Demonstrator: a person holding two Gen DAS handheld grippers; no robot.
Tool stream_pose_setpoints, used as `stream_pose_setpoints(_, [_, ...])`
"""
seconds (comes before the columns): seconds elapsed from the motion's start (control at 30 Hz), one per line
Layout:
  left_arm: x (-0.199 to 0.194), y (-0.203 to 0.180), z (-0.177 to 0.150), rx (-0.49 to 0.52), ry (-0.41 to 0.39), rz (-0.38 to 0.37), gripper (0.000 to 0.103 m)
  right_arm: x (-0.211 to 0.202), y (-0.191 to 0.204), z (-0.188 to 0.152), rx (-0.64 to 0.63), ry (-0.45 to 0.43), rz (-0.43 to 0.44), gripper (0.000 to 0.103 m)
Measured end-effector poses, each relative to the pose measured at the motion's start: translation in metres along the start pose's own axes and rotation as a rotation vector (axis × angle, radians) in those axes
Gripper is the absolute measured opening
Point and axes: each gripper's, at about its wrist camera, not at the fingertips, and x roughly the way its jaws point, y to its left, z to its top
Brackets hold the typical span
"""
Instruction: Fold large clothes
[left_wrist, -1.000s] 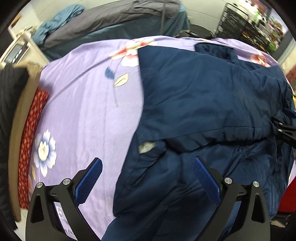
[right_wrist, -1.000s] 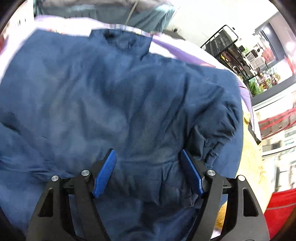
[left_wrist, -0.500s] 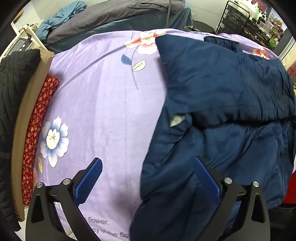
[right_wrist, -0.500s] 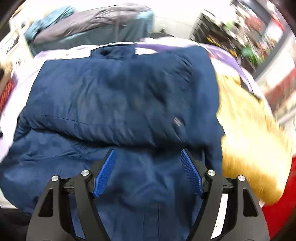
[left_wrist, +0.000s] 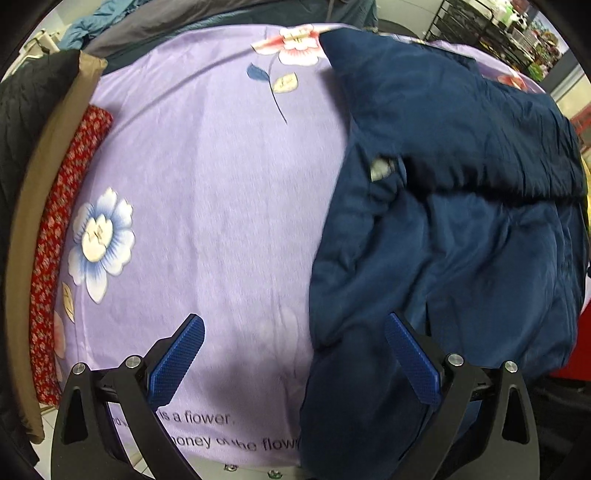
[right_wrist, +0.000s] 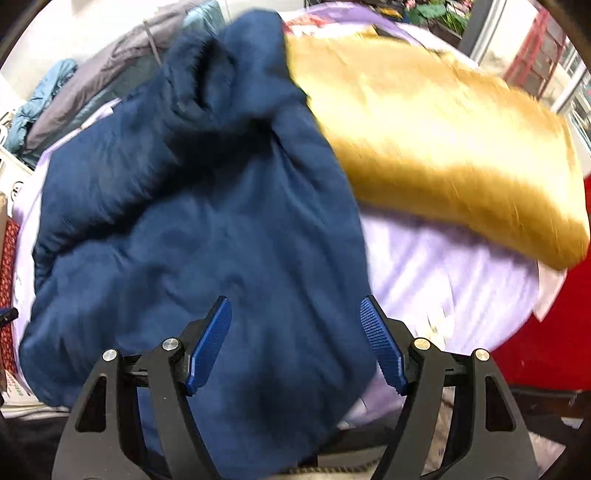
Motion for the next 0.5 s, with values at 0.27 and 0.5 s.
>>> stream_pose_setpoints(0.27, [0.01,0.006,-0.041,-0.019,0.051,-0.067,0.096,0.017,-0.031,-0.044,0.057,0.114,0.06,0.072])
stream_pose_setpoints(0.5, [-0.006,0.017,-0.065,-0.035,0.015,-0.181,0.096,0.033,-0.036,-0.08,0.116,0.182,0.285,0.072])
